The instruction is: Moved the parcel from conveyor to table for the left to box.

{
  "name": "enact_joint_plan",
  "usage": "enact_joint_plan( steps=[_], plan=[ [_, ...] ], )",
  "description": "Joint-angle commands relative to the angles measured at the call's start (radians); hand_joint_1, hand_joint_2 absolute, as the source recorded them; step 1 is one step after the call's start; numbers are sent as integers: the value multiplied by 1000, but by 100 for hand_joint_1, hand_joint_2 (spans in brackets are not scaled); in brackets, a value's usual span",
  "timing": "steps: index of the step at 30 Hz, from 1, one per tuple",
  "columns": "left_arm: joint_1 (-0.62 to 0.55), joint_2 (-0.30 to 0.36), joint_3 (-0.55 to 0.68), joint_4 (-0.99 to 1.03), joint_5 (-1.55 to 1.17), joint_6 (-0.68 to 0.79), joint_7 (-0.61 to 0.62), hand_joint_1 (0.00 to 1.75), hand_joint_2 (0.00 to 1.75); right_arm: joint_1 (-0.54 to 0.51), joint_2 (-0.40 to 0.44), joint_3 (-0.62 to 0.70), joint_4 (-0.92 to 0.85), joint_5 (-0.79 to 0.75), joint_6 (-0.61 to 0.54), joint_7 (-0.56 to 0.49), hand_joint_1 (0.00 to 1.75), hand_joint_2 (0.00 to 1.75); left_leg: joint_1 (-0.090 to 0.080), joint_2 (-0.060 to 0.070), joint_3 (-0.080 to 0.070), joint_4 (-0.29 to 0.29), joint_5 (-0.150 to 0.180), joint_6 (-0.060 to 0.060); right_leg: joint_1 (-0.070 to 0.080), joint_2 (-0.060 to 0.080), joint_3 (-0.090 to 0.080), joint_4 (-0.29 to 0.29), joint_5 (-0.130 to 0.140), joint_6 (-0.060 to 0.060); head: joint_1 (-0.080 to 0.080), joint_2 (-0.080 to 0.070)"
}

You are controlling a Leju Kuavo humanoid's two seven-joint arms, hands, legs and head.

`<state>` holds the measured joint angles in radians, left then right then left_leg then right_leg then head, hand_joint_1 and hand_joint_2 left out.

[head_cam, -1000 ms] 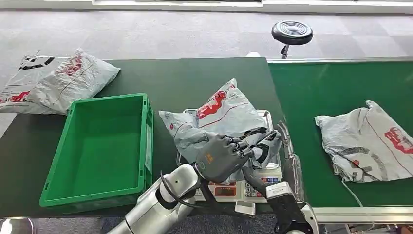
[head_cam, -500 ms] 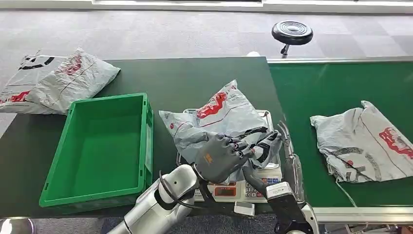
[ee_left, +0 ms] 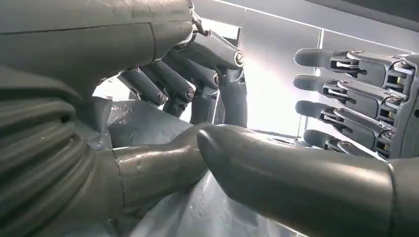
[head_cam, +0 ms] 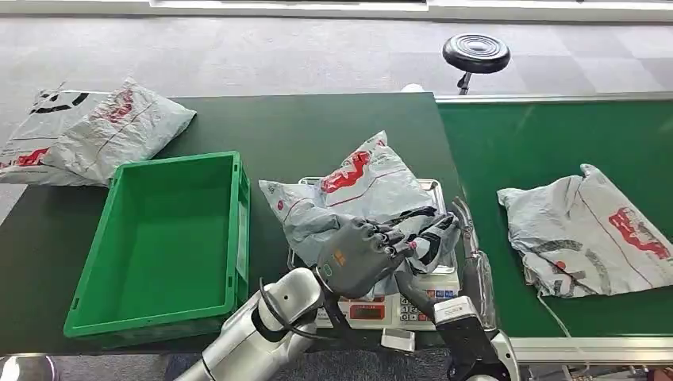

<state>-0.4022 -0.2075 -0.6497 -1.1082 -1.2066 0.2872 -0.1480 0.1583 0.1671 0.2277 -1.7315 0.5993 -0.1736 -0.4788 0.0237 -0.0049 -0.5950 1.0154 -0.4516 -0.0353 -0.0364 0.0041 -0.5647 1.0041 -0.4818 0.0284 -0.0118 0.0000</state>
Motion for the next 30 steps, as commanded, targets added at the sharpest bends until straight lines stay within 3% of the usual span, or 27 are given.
enact_joint_plan(
  steps=[1,3,4,5,6,7,8,9,21,30],
  plan=[
    [203,95,1086,-681,-287,411,-129,175,175,152,28,-294,-68,34,-274,22,0,175,0,13,0,0,-2,0,1,12,-6,2,2,-4,0,0],
    [203,95,1086,-681,-287,411,-129,175,175,152,28,-294,-68,34,-274,22,0,175,0,13,-1,-2,-2,0,1,12,-2,2,1,-5,0,0],
    [203,95,1086,-681,-287,411,-129,175,175,152,28,-294,-68,34,-274,22,0,175,0,7,-2,-2,-1,1,1,5,-2,1,-1,-2,0,0],
    [203,95,1086,-681,-287,411,-129,175,175,152,28,-294,-68,34,-274,22,0,175,0,15,4,-4,-3,0,0,13,-2,1,0,-5,0,0],
    [203,95,1086,-681,-287,411,-129,175,175,152,28,-294,-68,34,-274,22,0,175,0,10,1,-3,-4,0,0,9,0,2,-2,-3,0,0],
    [203,95,1086,-681,-287,411,-129,175,175,152,28,-294,-68,34,-274,22,0,175,0,15,3,-6,-4,-2,1,14,1,2,-1,-7,0,0],
    [198,44,1061,-698,-352,411,-111,175,175,140,41,-281,-64,43,-270,23,0,175,0,14,1,-5,-8,-5,1,12,0,3,-5,-9,0,0],
    [198,44,1061,-698,-352,411,-111,175,175,140,41,-281,-64,43,-270,23,0,175,2,16,10,-5,-7,-5,2,12,-1,1,-5,-9,0,0],
    [229,98,972,-693,-364,411,-31,175,175,132,63,-312,-71,61,-250,18,0,175,1,8,9,-5,-4,-4,2,6,2,2,-5,-9,0,0],
    [255,90,994,-667,-364,411,-51,175,175,141,69,-314,-69,64,-236,2,0,175,2,7,10,-6,-4,-3,3,5,4,0,-4,-9,0,0]
  ],
)
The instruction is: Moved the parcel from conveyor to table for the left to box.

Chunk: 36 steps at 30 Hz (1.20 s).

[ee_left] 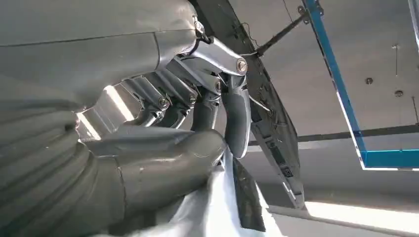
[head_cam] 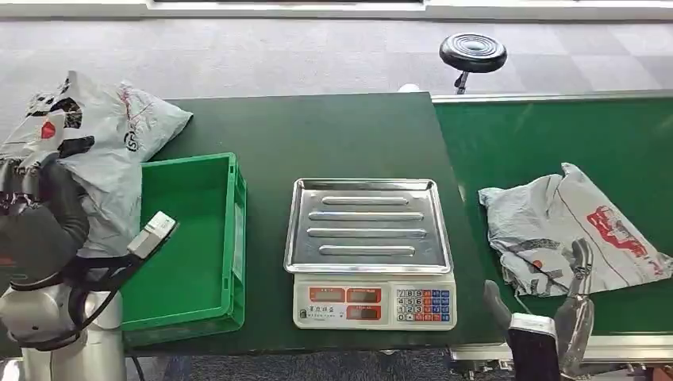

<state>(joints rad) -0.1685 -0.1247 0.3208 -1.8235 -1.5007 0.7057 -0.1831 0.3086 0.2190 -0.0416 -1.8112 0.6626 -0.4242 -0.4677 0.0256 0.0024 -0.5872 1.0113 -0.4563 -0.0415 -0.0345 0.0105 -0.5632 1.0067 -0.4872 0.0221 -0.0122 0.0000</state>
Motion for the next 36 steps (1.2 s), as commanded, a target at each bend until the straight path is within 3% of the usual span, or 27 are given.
enact_joint_plan(
  steps=[1,2,3,5,11,23,24,27,30,36],
  plan=[
    [24,6,25,50,-70,-8,-16,175,175,-8,17,-44,11,0,16,-9,0,175,0,0,2,-2,1,3,0,-1,2,-2,1,-2,0,0],
    [31,8,21,58,-70,-8,-11,175,175,-7,17,-45,11,-2,15,-14,0,175,0,0,2,-2,1,3,0,-1,2,-3,1,-3,0,0],
    [54,-50,54,54,-70,-8,-67,175,175,-4,17,-45,8,-5,15,-14,0,175,0,0,3,-4,1,4,1,-1,3,-4,1,-3,0,0],
    [58,10,22,130,-70,-8,-9,175,175,-8,11,-44,9,-9,20,-12,0,175,-1,0,3,-3,1,3,0,-1,3,-3,0,-3,0,0],
    [76,84,-62,250,-70,-8,116,175,175,-27,-4,-36,31,-22,29,-9,0,175,-1,-1,3,-3,1,3,0,-1,3,-3,1,-3,0,0],
    [76,84,-62,250,-70,-8,116,175,175,-27,-4,-36,31,-22,29,-9,0,175,0,-1,2,-2,1,3,1,-2,2,-3,1,-3,0,0],
    [73,103,-73,273,-70,-8,139,175,175,-30,-5,-32,34,-22,29,-7,0,175,-1,-1,2,-2,1,3,0,-1,2,-2,0,-3,0,0],
    [45,258,-187,386,-70,-8,346,175,175,-48,-9,-19,44,-21,38,-1,0,175,0,0,2,-3,1,2,0,-1,2,-2,1,-3,0,0],
    [-39,392,-413,533,-70,-8,598,175,175,-57,-23,-11,54,-20,31,7,0,175,0,-5,1,-2,2,1,1,-6,2,-2,0,-3,0,0],
    [-82,386,-471,611,-70,-8,642,175,175,-57,-26,-15,57,-29,28,8,0,175,1,-5,2,-3,4,2,2,-7,2,-4,2,-3,0,0]
  ],
)
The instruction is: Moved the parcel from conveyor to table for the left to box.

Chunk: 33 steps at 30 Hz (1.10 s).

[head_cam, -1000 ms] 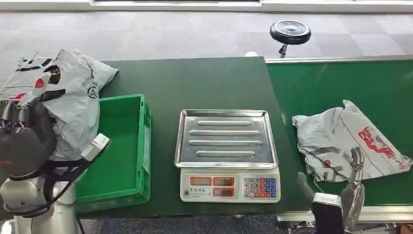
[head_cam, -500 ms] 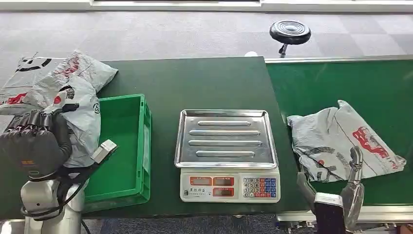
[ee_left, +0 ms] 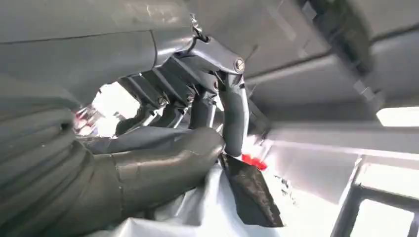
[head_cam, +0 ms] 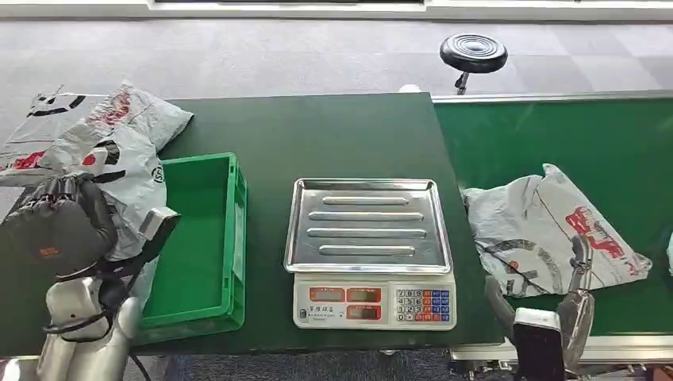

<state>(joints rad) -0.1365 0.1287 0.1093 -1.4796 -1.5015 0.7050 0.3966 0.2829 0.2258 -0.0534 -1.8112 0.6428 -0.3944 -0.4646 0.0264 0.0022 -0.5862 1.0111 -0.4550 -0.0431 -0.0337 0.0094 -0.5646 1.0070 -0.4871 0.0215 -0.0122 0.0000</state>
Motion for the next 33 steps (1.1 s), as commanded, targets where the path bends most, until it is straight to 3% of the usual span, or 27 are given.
enact_joint_plan(
  steps=[1,2,6,8,9,10,11,13,15,17,20,30,31,32,33],
  plan=[
    [-137,115,-270,317,-69,-7,61,0,175,-27,-33,-2,53,-11,-1,5,0,175,0,-4,1,-4,3,4,1,-5,4,-5,2,-3,0,0],
    [-144,107,-271,339,-69,-7,59,0,0,-26,-33,-1,51,-11,-1,5,0,175,0,-3,1,-3,3,4,1,-4,4,-5,2,-3,0,0],
    [-178,133,-366,427,-69,-7,181,0,0,-31,-44,21,58,-3,6,8,0,175,-1,-3,1,-3,3,3,0,-4,4,-4,2,-3,0,0],
    [-163,99,-324,403,-69,-7,143,0,0,-41,-49,25,68,-3,2,10,0,175,0,-4,1,-3,3,3,1,-4,5,-4,2,-4,0,0],
    [-137,26,-219,343,-12,-7,32,0,0,-43,-53,26,70,-3,0,13,0,175,-1,-2,1,-3,2,3,0,-2,4,-3,2,-3,0,0],
    [-126,-81,-39,318,117,-7,-205,0,0,-40,-58,26,68,-2,-4,16,0,175,0,-1,1,-3,2,3,1,-2,4,-4,3,-4,0,0],
    [-146,-141,39,355,387,-37,-400,0,0,-37,-61,24,62,-2,-7,16,0,175,-1,0,1,-3,2,4,1,-1,4,-5,3,-4,0,0],
    [-131,-186,86,284,692,-299,-527,0,0,-37,-66,20,56,-2,-5,18,0,175,-1,-3,0,-2,2,3,0,-4,3,-3,2,-2,0,0],
    [-99,-219,94,225,872,-439,-562,0,0,-22,-66,19,48,5,-6,20,0,175,0,-4,-1,-1,2,4,1,-5,4,-4,2,-3,0,0],
    [-64,-221,78,181,1020,-513,-571,0,0,-7,-71,22,47,31,-16,25,0,175,-1,-5,-2,0,1,3,0,-4,3,-2,1,-2,0,0],
    [4,-225,67,84,1243,-569,-632,0,0,-13,-77,3,51,201,-75,114,0,175,-1,0,-1,-1,0,3,0,-1,2,-2,1,-2,0,0],
    [8,-224,62,66,1267,-561,-636,0,0,-22,-86,4,53,241,-70,133,0,175,0,-2,-2,-1,1,3,0,-2,2,-2,2,-3,0,0],
    [23,-222,50,42,1310,-565,-667,0,0,-36,-100,2,61,339,-80,168,0,0,0,-2,-1,-2,1,4,1,-2,2,-3,2,-3,0,0],
    [51,-220,33,0,1349,-577,-682,0,0,-67,-122,-6,77,401,-81,195,0,0,0,-2,-2,-1,1,3,1,-2,2,-3,2,-3,0,0],
    [79,-218,20,-45,1412,-604,-715,0,0,-93,-165,-19,103,570,-103,232,0,0,-1,-1,-2,0,0,2,0,-1,0,-1,1,-1,0,0]
  ],
)
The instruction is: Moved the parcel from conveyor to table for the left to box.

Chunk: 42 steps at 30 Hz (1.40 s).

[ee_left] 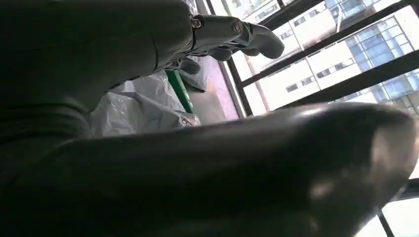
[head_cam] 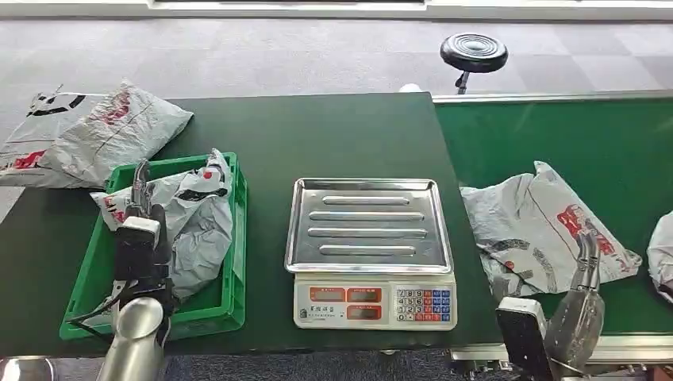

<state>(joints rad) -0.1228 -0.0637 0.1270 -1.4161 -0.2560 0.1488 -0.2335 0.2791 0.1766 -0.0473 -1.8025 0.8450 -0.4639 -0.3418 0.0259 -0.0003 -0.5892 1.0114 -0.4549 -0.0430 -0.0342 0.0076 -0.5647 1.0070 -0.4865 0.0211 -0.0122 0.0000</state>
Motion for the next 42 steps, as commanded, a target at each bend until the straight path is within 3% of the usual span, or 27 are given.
enact_joint_plan(
  steps=[1,2,4,5,7,10,14,15,20,26,28,29,36,38,40,42],
  plan=[
    [98,-22,-12,-158,237,-80,-121,0,0,-125,-158,-41,133,479,-32,173,0,0,0,3,1,-1,0,3,0,2,1,-2,1,-1,0,0],
    [141,-11,-34,-216,293,-110,-140,0,0,-170,-232,-64,193,498,25,220,0,0,0,4,2,-2,0,4,1,3,2,-4,2,-2,0,0],
    [170,-10,-49,-264,338,-131,-167,0,0,-201,-293,-108,255,562,55,278,0,0,0,7,3,-2,0,4,1,6,3,-5,3,-1,0,0],
    [170,-10,-49,-264,338,-131,-167,0,0,-201,-293,-108,255,562,55,278,0,175,0,7,3,-2,0,5,1,5,4,-6,3,-1,0,0],
    [199,-5,-79,-322,357,-126,-196,0,0,-257,-401,-159,388,655,96,327,0,175,0,3,3,-2,0,5,1,2,4,-5,3,-1,0,0],
    [222,-10,-109,-329,300,-118,-202,0,0,-379,-498,-160,620,635,71,311,0,175,-1,3,1,1,-1,6,0,1,4,-5,3,0,0,0],
    [186,-20,-94,-275,345,-129,-193,0,0,-456,-501,-139,727,624,68,309,0,175,-2,0,0,1,1,6,-1,-2,3,-4,4,1,0,0],
    [182,-23,-93,-265,345,-129,-193,0,0,-515,-508,-108,796,636,81,323,0,175,-2,1,-1,2,1,6,-1,-1,3,-3,4,1,0,0],
    [243,-21,-94,-285,305,-95,-220,0,0,-649,-486,-57,967,657,44,350,0,175,-2,6,0,1,1,7,-1,4,1,-4,6,1,0,0],
    [251,-15,-100,-268,300,-86,-236,0,0,-711,-450,-65,1045,604,33,328,0,175,-2,3,0,1,2,7,-1,2,2,-3,5,1,0,0],
    [245,-22,-106,-258,292,-80,-239,0,0,-740,-428,-83,1084,547,31,290,0,175,-2,3,-1,1,2,8,-1,2,2,-3,5,1,0,0],
    [243,-25,-109,-250,287,-71,-241,0,0,-764,-385,-144,1107,388,55,176,0,175,-2,2,-1,1,2,7,-1,1,2,-3,5,1,0,0],
    [241,-25,-109,-244,285,-67,-243,0,0,-777,-372,-143,1120,341,68,151,0,175,-2,0,-2,1,2,7,-1,0,0,-2,4,1,0,0],
    [234,-29,-108,-234,286,-63,-244,0,0,-786,-339,-188,1116,181,138,46,0,175,-2,-1,-2,0,3,7,-1,-2,1,-3,4,0,0,0],
    [213,-27,-115,-204,277,-61,-243,0,0,-787,-301,-188,1118,90,206,5,0,175,-2,0,-2,1,2,7,-2,-1,1,-2,4,1,0,0],
    [186,-22,-126,-172,268,-56,-242,0,0,-780,-286,-147,1141,64,241,36,0,175,-2,0,-1,0,3,7,-1,0,2,-3,5,1,0,0]
  ],
)
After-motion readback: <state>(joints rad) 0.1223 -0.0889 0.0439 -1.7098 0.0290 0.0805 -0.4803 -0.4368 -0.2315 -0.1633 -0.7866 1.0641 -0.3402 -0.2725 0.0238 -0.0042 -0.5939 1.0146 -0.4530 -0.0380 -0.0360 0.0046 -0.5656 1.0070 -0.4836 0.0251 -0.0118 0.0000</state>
